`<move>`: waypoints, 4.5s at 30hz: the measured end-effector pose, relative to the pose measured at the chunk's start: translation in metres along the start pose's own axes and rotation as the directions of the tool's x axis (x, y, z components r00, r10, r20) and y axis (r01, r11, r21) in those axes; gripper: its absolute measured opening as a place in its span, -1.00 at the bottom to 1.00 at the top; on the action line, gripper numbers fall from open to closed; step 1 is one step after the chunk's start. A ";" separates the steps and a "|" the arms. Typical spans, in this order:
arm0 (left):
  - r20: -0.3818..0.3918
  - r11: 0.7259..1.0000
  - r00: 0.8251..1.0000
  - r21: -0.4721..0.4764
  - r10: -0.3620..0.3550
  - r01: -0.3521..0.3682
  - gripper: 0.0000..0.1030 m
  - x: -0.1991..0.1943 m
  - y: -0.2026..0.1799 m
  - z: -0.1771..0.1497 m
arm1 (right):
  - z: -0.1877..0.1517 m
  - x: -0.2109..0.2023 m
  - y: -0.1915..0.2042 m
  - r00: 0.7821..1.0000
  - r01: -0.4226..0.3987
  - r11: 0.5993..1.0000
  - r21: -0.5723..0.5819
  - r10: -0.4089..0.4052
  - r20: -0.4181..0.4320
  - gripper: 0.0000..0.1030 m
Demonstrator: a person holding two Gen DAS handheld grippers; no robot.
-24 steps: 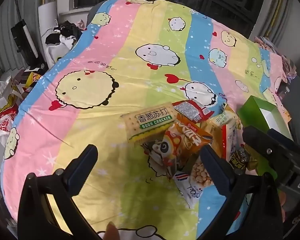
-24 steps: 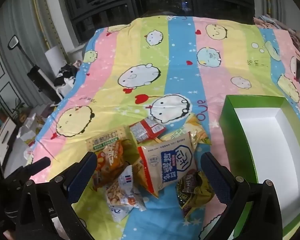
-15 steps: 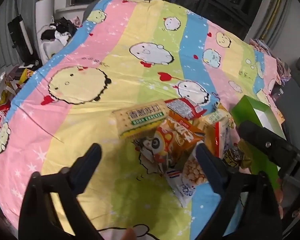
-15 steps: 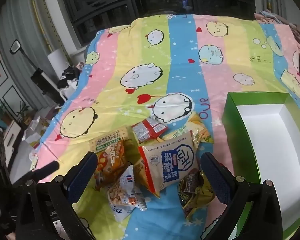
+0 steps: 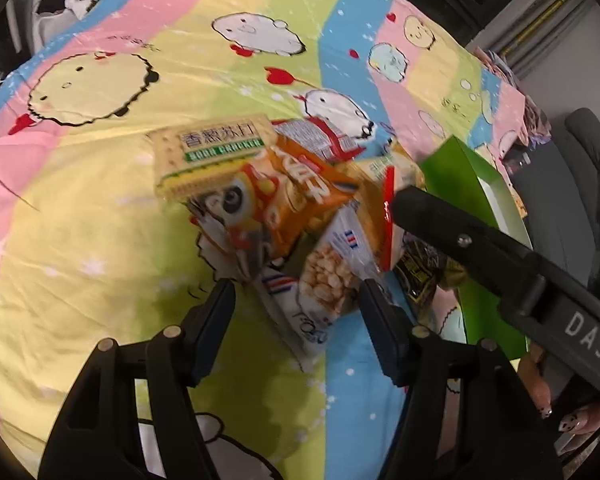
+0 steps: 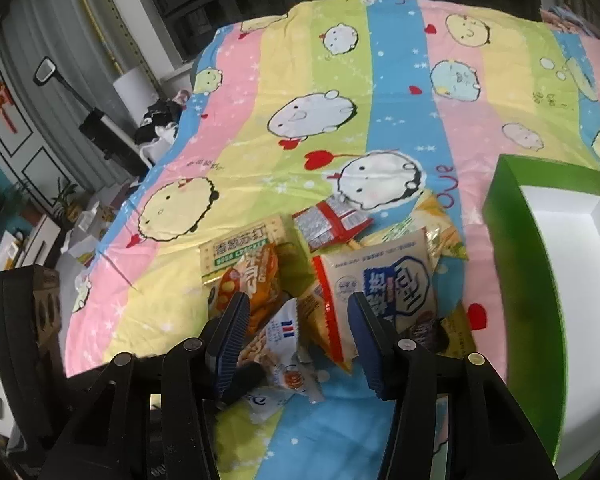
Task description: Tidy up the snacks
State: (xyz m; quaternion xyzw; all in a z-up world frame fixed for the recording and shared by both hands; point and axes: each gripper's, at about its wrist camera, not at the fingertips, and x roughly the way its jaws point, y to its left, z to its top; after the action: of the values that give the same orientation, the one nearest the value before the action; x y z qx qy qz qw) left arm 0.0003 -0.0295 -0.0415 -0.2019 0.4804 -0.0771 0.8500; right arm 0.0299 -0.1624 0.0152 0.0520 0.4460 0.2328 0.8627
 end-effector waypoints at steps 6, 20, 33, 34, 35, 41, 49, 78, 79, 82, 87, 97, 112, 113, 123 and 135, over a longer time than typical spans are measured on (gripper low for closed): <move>-0.007 0.999 1.000 -0.040 0.010 -0.010 0.28 0.002 0.004 0.000 | -0.004 0.008 0.001 0.999 -0.012 1.000 -0.004 0.012 -0.031 0.04; -0.004 0.992 1.000 -0.128 -0.011 0.011 0.71 0.014 0.017 -0.005 | -0.006 0.025 -0.002 0.996 -0.022 1.000 0.005 0.022 -0.088 0.04; -0.005 0.999 0.999 -0.020 0.045 -0.046 0.88 0.023 -0.003 -0.013 | -0.011 0.033 -0.016 0.988 -0.044 0.996 0.074 0.054 -0.144 0.22; -0.004 0.999 0.999 -0.022 0.037 -0.037 0.86 0.022 -0.004 -0.014 | -0.012 0.033 -0.018 0.987 -0.044 0.996 0.082 0.056 -0.149 0.22; -0.004 0.999 1.000 -0.030 0.020 -0.020 0.76 0.021 -0.002 -0.013 | -0.012 0.034 -0.020 0.987 -0.042 0.995 0.087 0.055 -0.154 0.22; -0.022 0.995 0.996 -0.054 -0.089 0.088 0.38 0.023 -0.004 -0.015 | -0.014 0.037 -0.026 0.983 -0.061 0.991 0.123 0.081 -0.164 0.43; -0.035 0.974 0.979 -0.115 -0.201 0.196 0.00 0.024 -0.001 -0.017 | -0.016 0.044 -0.027 0.982 -0.060 0.992 0.109 0.079 -0.173 0.52; -0.058 0.994 0.992 -0.023 -0.110 0.109 -0.14 -0.005 -0.008 -0.009 | -0.018 0.029 -0.029 0.967 -0.172 0.974 0.150 0.196 -0.162 0.55; -0.058 0.993 0.992 -0.029 -0.113 0.112 -0.14 -0.006 -0.008 -0.009 | -0.017 0.028 -0.028 0.966 -0.179 0.972 0.151 0.203 -0.161 0.55; -0.078 0.993 0.990 -0.042 -0.116 0.113 -0.14 -0.004 -0.007 -0.012 | -0.018 0.032 -0.026 0.960 -0.200 0.968 0.153 0.224 -0.168 0.55; -0.093 0.994 0.990 -0.037 -0.104 0.101 -0.17 0.003 -0.011 -0.015 | -0.020 0.043 -0.021 0.960 -0.180 0.975 0.129 0.203 -0.192 0.54; -0.090 0.996 0.992 -0.021 -0.093 0.092 -0.16 0.011 -0.011 -0.019 | -0.025 0.055 -0.017 0.947 -0.207 0.967 0.151 0.236 -0.217 0.54; 0.131 0.979 0.989 0.196 -0.075 0.048 -0.19 -0.037 -0.058 -0.012 | -0.009 -0.002 -0.018 0.967 -0.234 0.963 0.131 0.244 -0.069 0.20; 0.146 0.977 0.986 0.207 -0.080 0.048 -0.20 -0.041 -0.063 -0.011 | -0.007 -0.010 -0.019 0.969 -0.236 0.963 0.131 0.243 -0.046 0.20; 0.224 0.908 0.954 0.409 -0.198 0.092 -0.21 -0.060 -0.151 0.000 | 0.006 -0.093 -0.062 0.966 -0.208 0.965 0.161 0.177 0.186 0.20; 0.069 0.820 0.940 0.514 -0.334 0.253 -0.22 -0.001 -0.241 0.003 | -0.009 -0.141 -0.164 0.963 -0.095 0.929 0.359 -0.005 0.268 0.20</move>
State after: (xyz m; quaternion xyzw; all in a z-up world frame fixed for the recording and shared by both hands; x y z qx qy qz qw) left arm 0.0176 -0.2464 0.0617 -0.0532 0.3394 -0.3125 0.8856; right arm 0.0119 -0.3717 0.0661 0.2538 0.3614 0.1559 0.8835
